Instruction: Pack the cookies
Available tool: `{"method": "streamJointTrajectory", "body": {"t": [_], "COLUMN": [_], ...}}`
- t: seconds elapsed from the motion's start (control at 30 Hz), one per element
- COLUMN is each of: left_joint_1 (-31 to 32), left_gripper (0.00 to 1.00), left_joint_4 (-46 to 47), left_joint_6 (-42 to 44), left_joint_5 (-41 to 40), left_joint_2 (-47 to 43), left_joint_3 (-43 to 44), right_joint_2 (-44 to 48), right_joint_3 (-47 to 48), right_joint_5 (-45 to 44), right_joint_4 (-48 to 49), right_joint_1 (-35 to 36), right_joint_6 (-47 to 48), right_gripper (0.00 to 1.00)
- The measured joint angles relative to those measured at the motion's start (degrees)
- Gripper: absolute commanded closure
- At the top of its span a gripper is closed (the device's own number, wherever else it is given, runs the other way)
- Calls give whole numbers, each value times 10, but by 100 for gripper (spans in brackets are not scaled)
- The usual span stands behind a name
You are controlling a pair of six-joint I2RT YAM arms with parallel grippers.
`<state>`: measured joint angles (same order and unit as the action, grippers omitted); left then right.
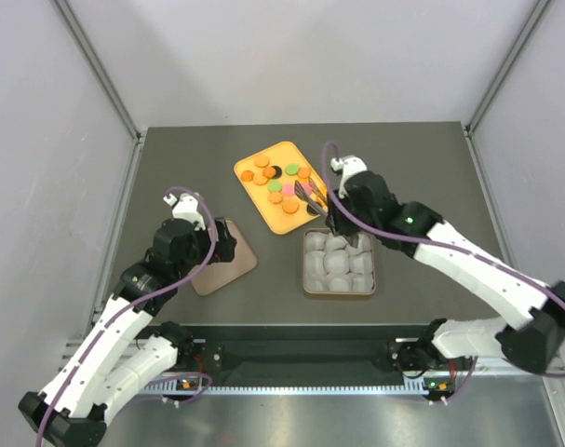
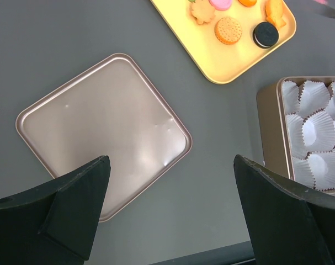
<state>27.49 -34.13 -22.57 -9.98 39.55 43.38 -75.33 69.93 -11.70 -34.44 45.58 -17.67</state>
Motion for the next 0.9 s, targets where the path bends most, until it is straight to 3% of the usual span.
{"method": "streamJointTrajectory", "body": {"t": [0.17, 0.33, 0.9], "left_joint_1": [0, 0, 0], "left_gripper": [2, 2, 2], "left_joint_4": [0, -1, -1], "left_joint_6": [0, 0, 0], "left_joint_5": [-1, -2, -2], "left_joint_2": [3, 5, 5], "left_joint_3": [0, 0, 0], "right_joint_2": [125, 195, 209], "right_joint_3": [-51, -97, -199], "right_joint_5": [16, 38, 73], "right_joint_4": [-44, -78, -80], "right_joint_1": [0, 0, 1], "right_joint_6": [-11, -26, -55], "right_gripper": [67, 67, 67]}}
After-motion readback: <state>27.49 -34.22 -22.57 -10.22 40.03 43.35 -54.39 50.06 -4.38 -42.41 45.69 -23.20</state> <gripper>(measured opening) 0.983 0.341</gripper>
